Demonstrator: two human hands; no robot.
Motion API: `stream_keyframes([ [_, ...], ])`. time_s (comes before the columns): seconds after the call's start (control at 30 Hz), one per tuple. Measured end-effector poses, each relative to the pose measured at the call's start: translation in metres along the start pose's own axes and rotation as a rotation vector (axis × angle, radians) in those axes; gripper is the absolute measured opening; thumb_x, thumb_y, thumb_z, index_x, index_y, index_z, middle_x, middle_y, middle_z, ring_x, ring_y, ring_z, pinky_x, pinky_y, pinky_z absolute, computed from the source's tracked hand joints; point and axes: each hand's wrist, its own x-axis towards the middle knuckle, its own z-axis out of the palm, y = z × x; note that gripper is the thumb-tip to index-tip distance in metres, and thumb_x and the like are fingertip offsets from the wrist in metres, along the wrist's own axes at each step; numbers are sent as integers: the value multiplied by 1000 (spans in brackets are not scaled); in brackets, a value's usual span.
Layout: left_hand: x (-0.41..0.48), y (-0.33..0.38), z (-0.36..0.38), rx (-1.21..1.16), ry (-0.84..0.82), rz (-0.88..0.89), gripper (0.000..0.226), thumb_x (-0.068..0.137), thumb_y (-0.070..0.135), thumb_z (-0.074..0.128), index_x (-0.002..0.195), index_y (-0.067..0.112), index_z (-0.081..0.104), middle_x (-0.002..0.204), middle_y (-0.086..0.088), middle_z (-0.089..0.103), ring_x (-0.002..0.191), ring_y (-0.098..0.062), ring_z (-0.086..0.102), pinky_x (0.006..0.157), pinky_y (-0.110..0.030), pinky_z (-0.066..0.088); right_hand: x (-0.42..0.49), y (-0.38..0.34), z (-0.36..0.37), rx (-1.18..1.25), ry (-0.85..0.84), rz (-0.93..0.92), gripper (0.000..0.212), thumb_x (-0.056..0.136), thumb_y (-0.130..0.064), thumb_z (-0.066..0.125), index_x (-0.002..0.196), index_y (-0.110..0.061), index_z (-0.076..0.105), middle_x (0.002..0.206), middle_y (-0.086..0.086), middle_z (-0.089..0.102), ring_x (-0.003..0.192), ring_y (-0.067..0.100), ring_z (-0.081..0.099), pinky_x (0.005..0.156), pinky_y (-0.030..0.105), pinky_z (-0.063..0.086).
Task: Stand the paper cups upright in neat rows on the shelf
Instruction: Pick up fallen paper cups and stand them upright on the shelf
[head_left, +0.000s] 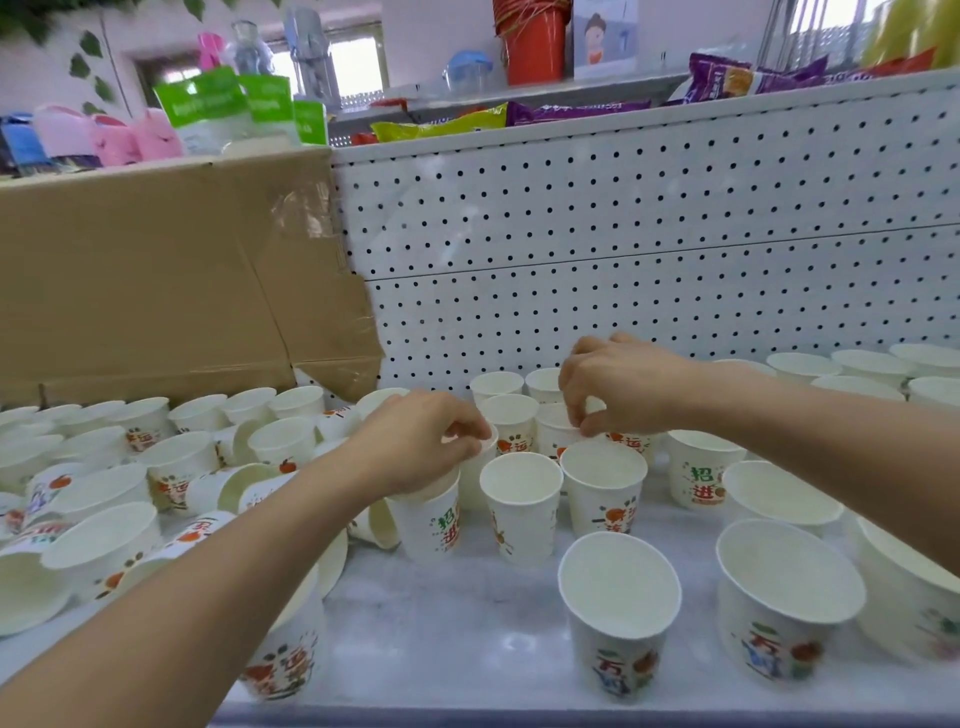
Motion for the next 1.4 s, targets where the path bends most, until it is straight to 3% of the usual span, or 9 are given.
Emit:
stream_keyframes([
  [0.17, -23, 15, -12, -136, -6, 88, 42, 85, 54, 61, 120, 31, 63, 114, 19, 64, 101, 5, 55, 80, -13, 44, -25, -6, -25, 259, -1, 83, 34, 83, -59, 59, 106, -35, 65, 115, -14, 60, 109, 11, 52, 94, 39, 45],
  [0.3, -18, 33, -10, 87, -68, 81, 70, 70, 73, 62, 128, 32, 56, 120, 18, 62, 111, -4, 55, 96, -29, 42, -35, -22, -26, 160, -199, 163, 75, 71, -80, 52, 128, -32, 51, 118, -12, 59, 109, 15, 51, 95, 36, 41],
  [0.4, -8, 38, -4, 103, -102, 59, 72, 66, 76, 63, 123, 32, 58, 114, 18, 65, 106, -8, 58, 95, -35, 45, -34, -29, -17, 74, -210, 185, 81, 70, -78, 55, 136, -31, 44, 119, -7, 60, 109, 18, 48, 88, 33, 33],
  [0.53, -3, 44, 1, -23, -167, 85, 62, 68, 62, 72, 121, 33, 58, 110, 17, 63, 97, -4, 57, 90, -31, 49, -45, -30, -21, 84, -208, 206, 78, 73, -71, 60, 135, -28, 43, 122, -7, 60, 110, 17, 50, 89, 31, 30],
  [0.8, 2, 64, -1, -245, -311, 187, 59, 76, 25, 75, 130, 26, 51, 127, 15, 55, 116, 0, 51, 99, -19, 39, -70, -14, -24, 16, -281, 330, 81, 71, -78, 55, 136, -32, 43, 120, -8, 59, 102, 16, 44, 85, 31, 32],
  [0.97, -19, 19, -57, -361, -9, 102, 48, 81, 42, 70, 126, 33, 56, 119, 23, 59, 110, 10, 53, 100, -23, 40, -62, -25, -39, 110, -104, 246, 57, 82, -68, 52, 129, -35, 49, 117, -14, 57, 106, 9, 45, 88, 29, 30],
  [1.17, -57, -21, -46, -75, -154, -6, 27, 77, 42, 75, 103, 34, 72, 102, 22, 69, 96, 11, 57, 76, -3, 39, -11, -63, -39, 289, 31, 49, 34, 87, -44, 64, 120, -34, 60, 107, -14, 61, 97, 5, 47, 84, 28, 41],
  [1.3, -57, -28, -26, 83, -132, 15, 21, 73, 38, 79, 93, 36, 74, 88, 22, 70, 86, 2, 59, 78, -24, 49, 32, -91, -21, 148, -37, 1, 35, 84, -35, 69, 119, -32, 60, 112, -8, 57, 96, 11, 46, 77, 29, 40],
  [1.4, -59, -31, -22, 126, -130, 50, 15, 78, 31, 75, 93, 34, 75, 85, 17, 69, 82, -3, 58, 77, -28, 51, 49, -100, -11, 4, -52, -27, 11, 81, -23, 65, 92, -25, 65, 99, 1, 63, 86, 22, 55, 62, 26, 32],
])
